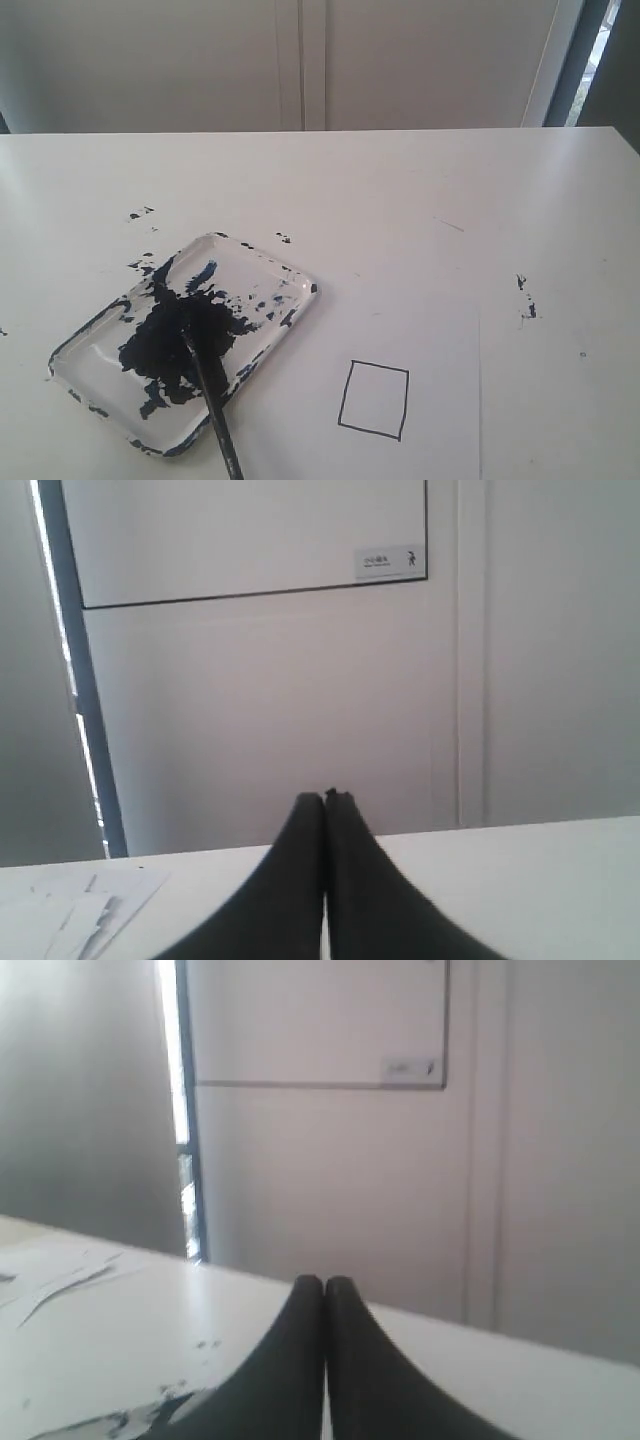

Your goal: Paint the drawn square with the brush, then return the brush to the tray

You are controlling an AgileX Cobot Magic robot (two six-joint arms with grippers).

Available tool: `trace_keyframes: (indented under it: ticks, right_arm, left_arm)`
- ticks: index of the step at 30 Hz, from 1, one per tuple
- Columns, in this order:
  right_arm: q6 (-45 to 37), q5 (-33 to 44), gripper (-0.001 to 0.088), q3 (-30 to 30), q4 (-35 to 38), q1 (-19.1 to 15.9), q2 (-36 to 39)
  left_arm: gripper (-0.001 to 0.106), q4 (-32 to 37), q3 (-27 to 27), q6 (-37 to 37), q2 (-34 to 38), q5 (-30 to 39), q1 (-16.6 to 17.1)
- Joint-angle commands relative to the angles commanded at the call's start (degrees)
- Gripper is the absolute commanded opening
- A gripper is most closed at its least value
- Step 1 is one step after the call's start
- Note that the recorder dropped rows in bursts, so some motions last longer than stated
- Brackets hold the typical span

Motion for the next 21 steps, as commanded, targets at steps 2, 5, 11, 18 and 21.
trace_keyframes:
  ticks: [2,5,11,18,21]
  right_arm:
    - [0.33,-3.32,0.0000,-0.81,0.00,0.00,2.84]
    - [4.16,-7.85,0.0000,-1.17,0.00,0.00,7.14]
    - [5.13,-12.33,0.0000,-1.28,0.00,0.00,13.12]
    - [5.13,-10.13,0.0000,-1.28,0.00,0.00,13.36]
    - [2.38,-9.71,0.0000,-1.39,0.00,0.00,13.50]
  left_arm:
    - [0.000,0.00,0.00,0.00,0.85,-1.29,0.00]
    - [0.000,0.00,0.00,-1.70,2.10,-1.77,0.00]
    - [0.000,0.00,0.00,-5.60,4.23,-4.06,0.00]
    - [0.000,0.00,0.00,-4.96,4.28,-4.07,0.00]
    - [0.000,0.00,0.00,-5.19,4.28,-4.19,0.00]
